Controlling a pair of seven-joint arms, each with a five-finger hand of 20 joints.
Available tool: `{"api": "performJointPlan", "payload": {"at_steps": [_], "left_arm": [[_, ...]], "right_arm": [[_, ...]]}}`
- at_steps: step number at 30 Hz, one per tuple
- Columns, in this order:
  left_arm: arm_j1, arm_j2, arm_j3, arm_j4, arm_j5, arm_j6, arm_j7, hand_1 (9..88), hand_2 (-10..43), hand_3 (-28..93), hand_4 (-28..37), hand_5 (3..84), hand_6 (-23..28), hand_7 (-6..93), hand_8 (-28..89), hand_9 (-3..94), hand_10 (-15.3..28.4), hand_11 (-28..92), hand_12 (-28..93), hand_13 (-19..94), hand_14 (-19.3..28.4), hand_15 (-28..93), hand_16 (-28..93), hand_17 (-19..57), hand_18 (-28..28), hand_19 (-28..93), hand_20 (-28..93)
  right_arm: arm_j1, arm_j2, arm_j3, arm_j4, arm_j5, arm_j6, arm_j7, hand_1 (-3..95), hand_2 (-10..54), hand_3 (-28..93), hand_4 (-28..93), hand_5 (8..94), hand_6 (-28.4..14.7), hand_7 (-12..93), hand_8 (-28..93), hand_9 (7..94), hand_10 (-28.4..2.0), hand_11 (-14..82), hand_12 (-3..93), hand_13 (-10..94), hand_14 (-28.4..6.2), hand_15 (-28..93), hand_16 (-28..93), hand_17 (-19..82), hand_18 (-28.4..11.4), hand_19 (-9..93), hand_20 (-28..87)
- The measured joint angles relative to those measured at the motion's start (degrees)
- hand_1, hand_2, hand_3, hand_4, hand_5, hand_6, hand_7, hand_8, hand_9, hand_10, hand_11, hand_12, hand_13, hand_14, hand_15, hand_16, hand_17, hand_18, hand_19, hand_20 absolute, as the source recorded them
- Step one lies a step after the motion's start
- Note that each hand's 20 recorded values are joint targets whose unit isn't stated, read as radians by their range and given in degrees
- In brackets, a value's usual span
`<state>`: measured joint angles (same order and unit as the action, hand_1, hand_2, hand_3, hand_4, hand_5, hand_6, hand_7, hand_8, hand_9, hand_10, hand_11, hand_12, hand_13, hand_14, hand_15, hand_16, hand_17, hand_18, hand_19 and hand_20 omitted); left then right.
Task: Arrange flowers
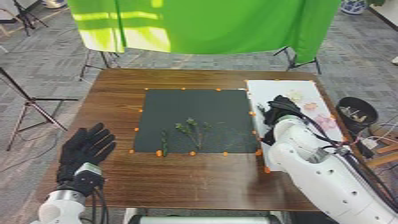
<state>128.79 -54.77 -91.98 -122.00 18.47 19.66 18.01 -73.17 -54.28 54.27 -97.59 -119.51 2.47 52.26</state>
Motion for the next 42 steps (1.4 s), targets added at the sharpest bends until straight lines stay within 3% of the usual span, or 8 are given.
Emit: {"api": "performJointPlan", "payload": {"at_steps": [5, 11, 18, 30, 38, 42], "left_arm": [[0.43, 0.0, -0.47, -0.06, -0.06, 0.02, 0.07, 31.5, 15.2, 70, -28.3, 46.2, 11.7, 18.9, -10, 39.2, 17.8, 34, 11, 28, 18.8, 52, -11, -5.9, 17.3, 45, 10], [0.98, 0.22, -1.51, -0.13, -0.69, 0.05, 0.33, 31.5, 15.2, 70, -28.3, 46.2, 11.7, 18.9, -10, 39.3, 17.8, 34, 11, 28, 18.9, 51, -11, -5.9, 17.3, 45, 10], [1.47, 0.81, -2.19, -0.3, -0.79, 0.06, 0.6, 31.5, 15.3, 70, -28.3, 46.3, 11.6, 18.7, -10, 39.3, 17.8, 34, 11, 28, 18.8, 51, -11, -5.9, 17.2, 44, 10], [-1.18, 1.46, -1.76, 0.05, -0.04, 0.01, 0.74, 31.3, 15.3, 70, -28.3, 46.1, 11.5, 18.6, -10, 39.2, 17.7, 34, 11, 28, 18.8, 51, -11, -6.1, 17.2, 44, 10], [-0.83, 1.5, -2.17, 0.0, -0.08, 0.09, 0.86, 31.5, 15.4, 70, -28.3, 46.3, 11.6, 18.5, -10, 39.5, 17.8, 34, 11, 28, 18.8, 51, -11, -6.1, 17.2, 44, 10], [-0.71, 1.5, -2.27, -0.03, -0.31, 0.83, 0.91, 31.4, 15.7, 70, -28.3, 46.7, 11.7, 18.7, -10, 39.8, 17.9, 34, 11, 28, 18.9, 51, -11, -6.1, 17.2, 44, 10]], "right_arm": [[-0.57, -0.13, 1.48, -3.07, 3.45, 2.46, 0.76, 62.7, -9.5, 76, -25, 78.5, 0.7, 43, 13, 93.7, -8.5, 12.7, 31.7, 93, -2.2, 38, 42, 53, -20.2, 93, 27], [-1.22, -2.9, 4.6, -9.05, 14.11, 6.86, 6.46, 62.4, -9.5, 76, -25, 78.5, 0.6, 43, 13, 93.7, -8.6, 13.2, 31.3, 93, -2.4, 39, 41, 53, -20.3, 93, 28], [-2.85, -6.61, 1.1, -14.1, 12.22, 8.72, 8.11, 62.0, -9.5, 76, -25, 78.2, 0.0, 42, 14, 93.7, -9.1, 13.4, 31.7, 93, -3.2, 39, 41, 53, -21.0, 93, 28], [-6.12, -11.66, -3.19, -11.58, 6.73, 9.47, 8.49, 63.6, -9.5, 74, -26, 76.8, -1.5, 39, 10, 93.7, -9.4, 8.8, 35.4, 87, -5.6, 44, 38, 48, -21.3, 93, 27], [-6.42, -11.81, -3.97, -10.7, 4.22, 8.53, 8.79, 60.5, -9.5, 72, -26, 75.9, -3.6, 30, 6, 90.1, -11.1, 5.5, 32.5, 84, -6.0, 39, 37, 46, -21.4, 93, 22], [-7.19, -11.62, -3.16, -11.1, 3.66, 4.57, 8.02, 59.0, -9.5, 72, -25, 75.4, -4.1, 25, 5, 88.4, -11.7, 4.9, 31.3, 83, -6.5, 37, 38, 45, -21.5, 93, 20]]}}
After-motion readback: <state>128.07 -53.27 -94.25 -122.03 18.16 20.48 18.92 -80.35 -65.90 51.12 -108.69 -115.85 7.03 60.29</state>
